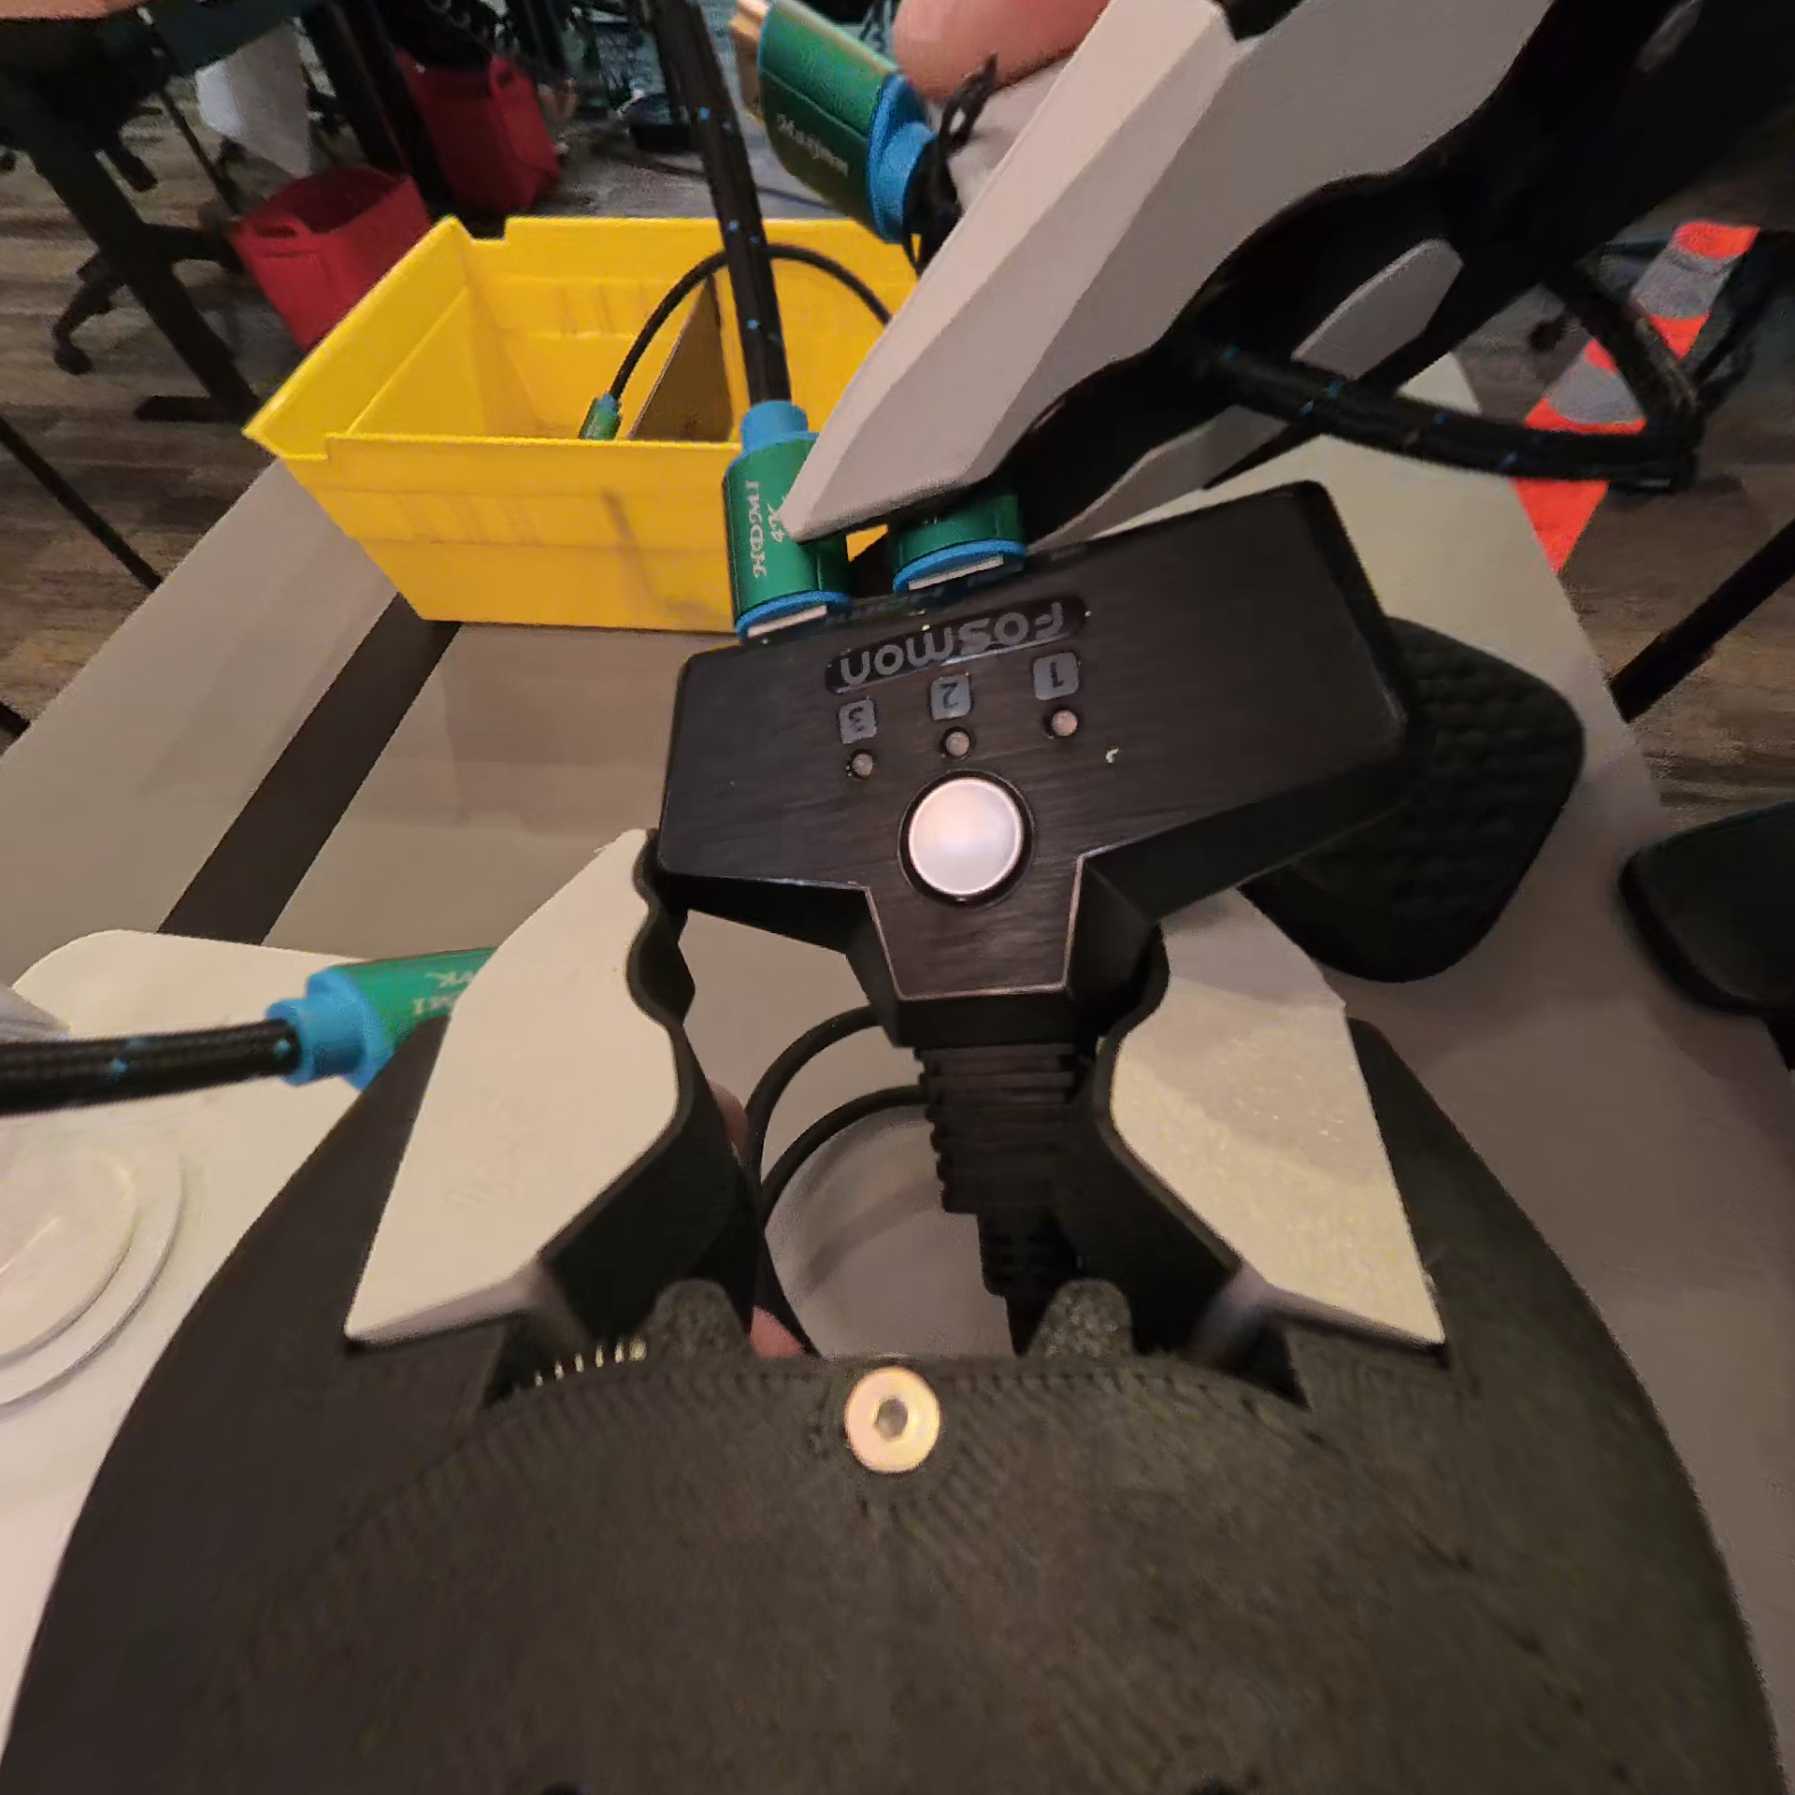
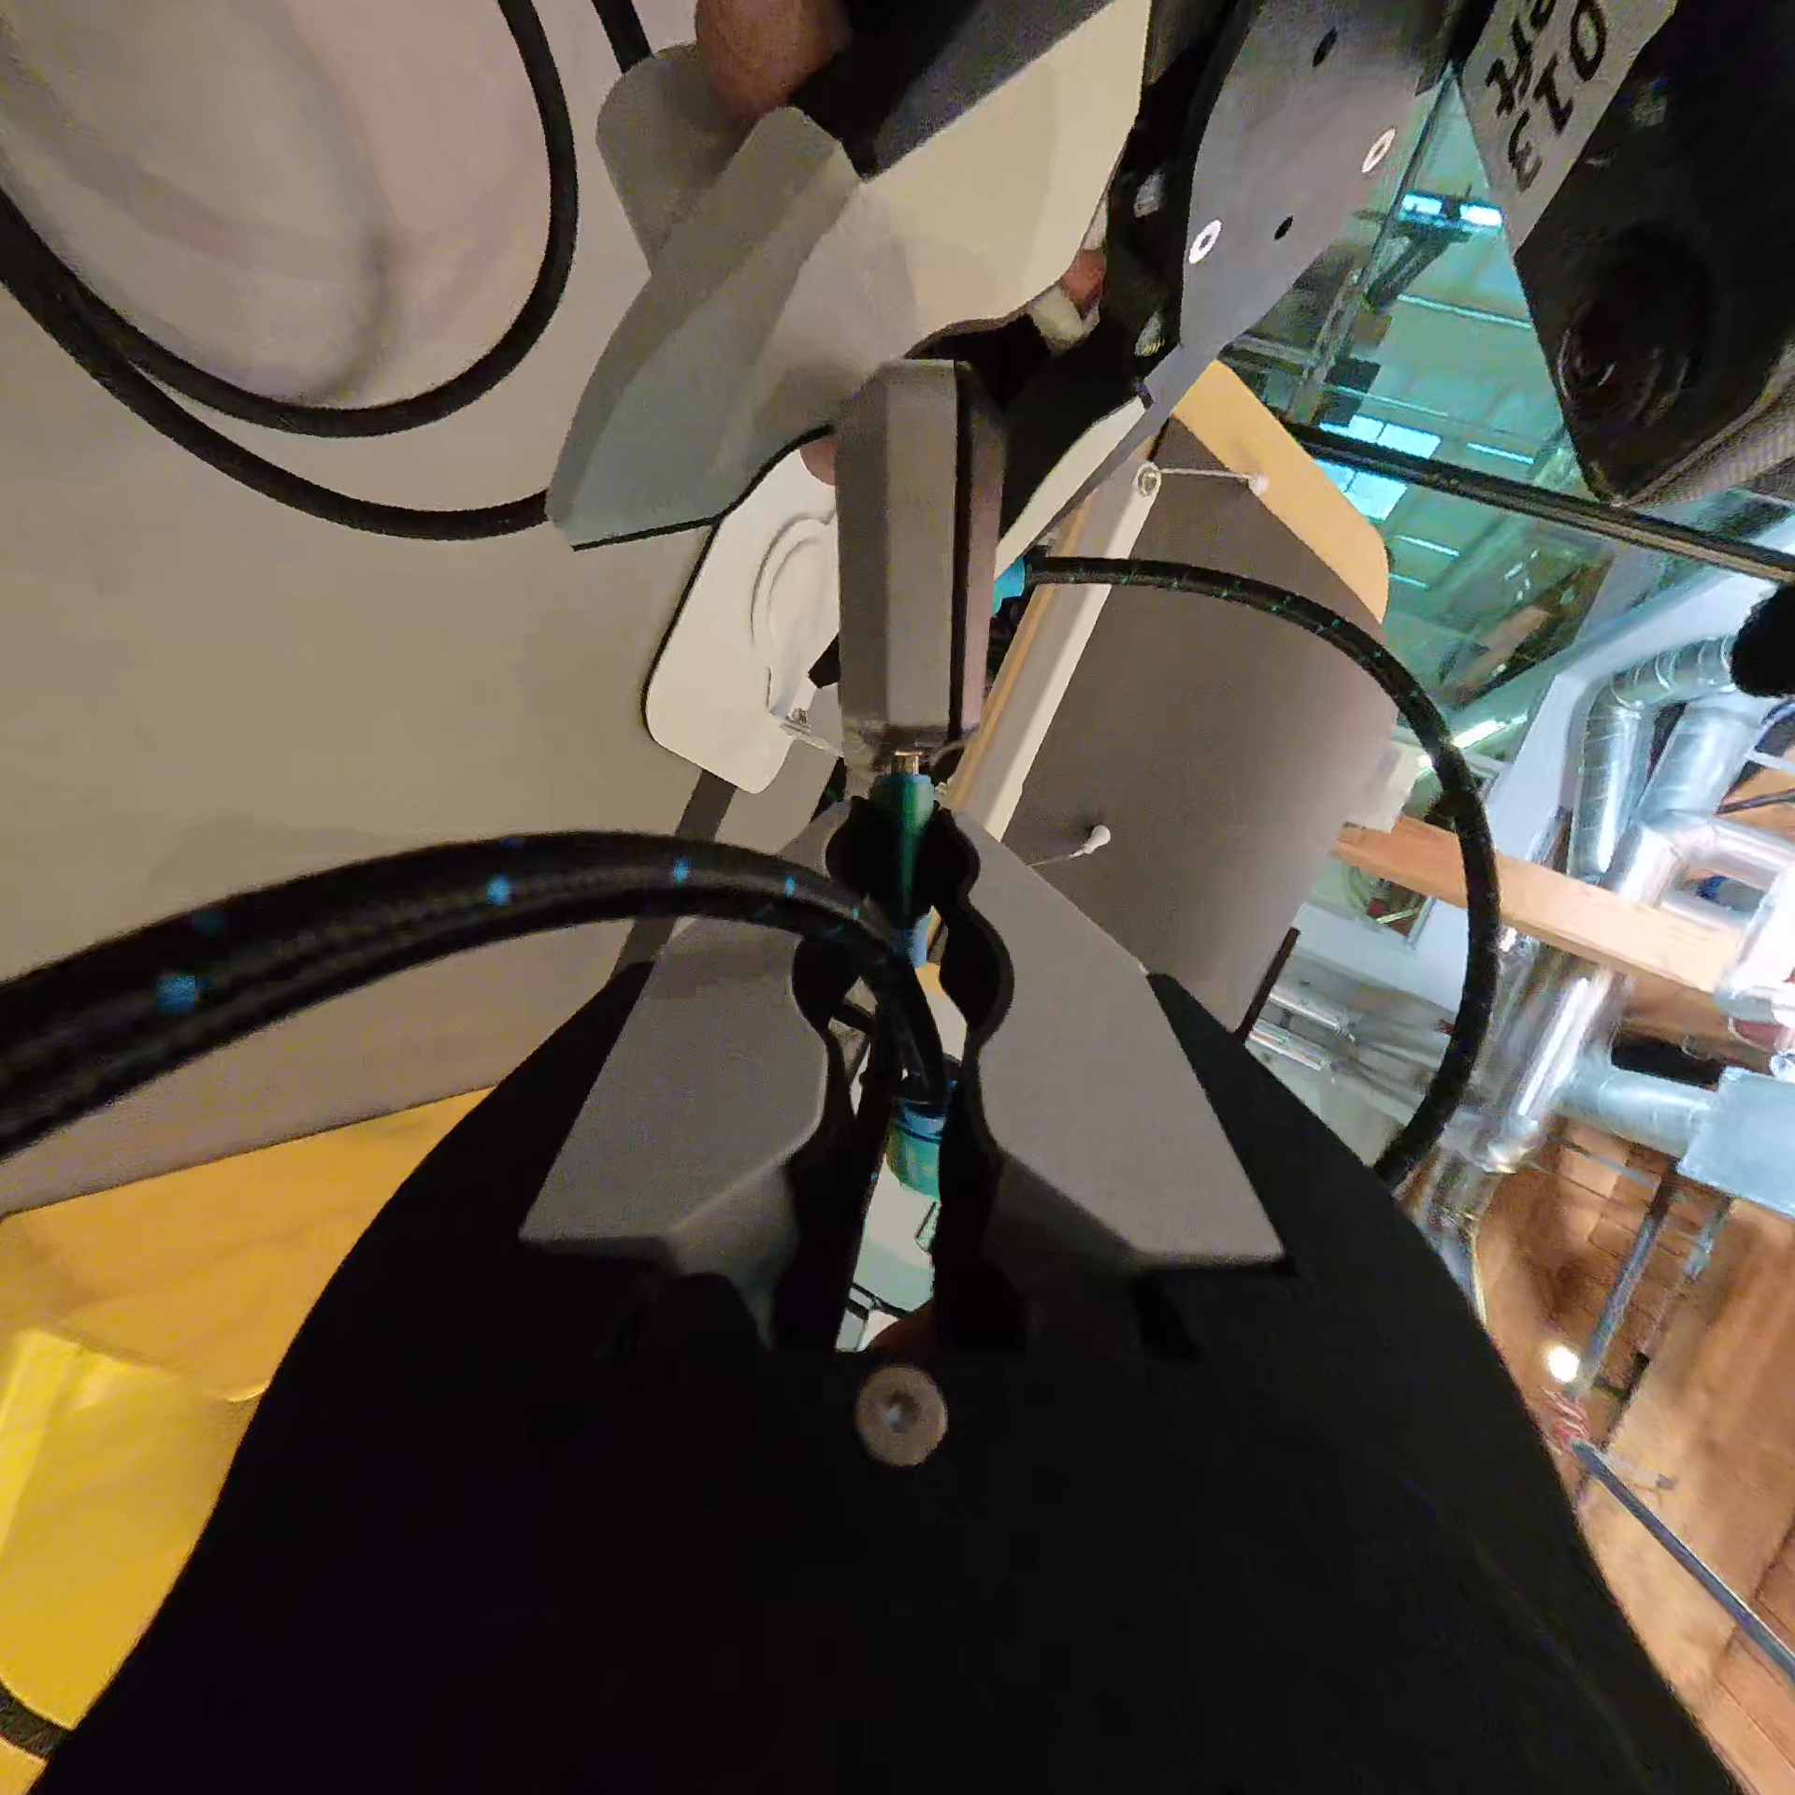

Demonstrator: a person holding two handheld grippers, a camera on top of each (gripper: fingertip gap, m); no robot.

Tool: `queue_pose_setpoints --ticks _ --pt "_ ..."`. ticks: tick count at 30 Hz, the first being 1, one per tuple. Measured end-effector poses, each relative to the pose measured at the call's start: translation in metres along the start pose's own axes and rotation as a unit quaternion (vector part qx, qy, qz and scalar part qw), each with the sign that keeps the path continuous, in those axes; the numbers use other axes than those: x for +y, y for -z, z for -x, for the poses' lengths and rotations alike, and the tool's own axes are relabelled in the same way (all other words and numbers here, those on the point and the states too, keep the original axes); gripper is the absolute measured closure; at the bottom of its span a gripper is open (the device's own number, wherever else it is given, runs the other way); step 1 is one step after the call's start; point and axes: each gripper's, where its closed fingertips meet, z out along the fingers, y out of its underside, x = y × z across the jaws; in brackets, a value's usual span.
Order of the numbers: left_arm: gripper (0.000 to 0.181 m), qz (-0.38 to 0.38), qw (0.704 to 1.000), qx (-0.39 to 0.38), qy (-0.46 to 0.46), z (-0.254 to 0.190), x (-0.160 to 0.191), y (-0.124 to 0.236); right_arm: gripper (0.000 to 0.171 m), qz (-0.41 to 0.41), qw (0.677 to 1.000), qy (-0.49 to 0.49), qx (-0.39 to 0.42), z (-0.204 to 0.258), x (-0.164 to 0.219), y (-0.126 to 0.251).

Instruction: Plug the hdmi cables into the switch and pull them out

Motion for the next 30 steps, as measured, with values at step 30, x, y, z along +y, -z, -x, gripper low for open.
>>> queue_pose_setpoints --ticks 30 --pt "0.157 -0.036 0.995 -0.090 -0.028 0.055 0.004 0.048 0.163 0.292 0.909 -0.290 0.063 0.059 0.266 0.027"
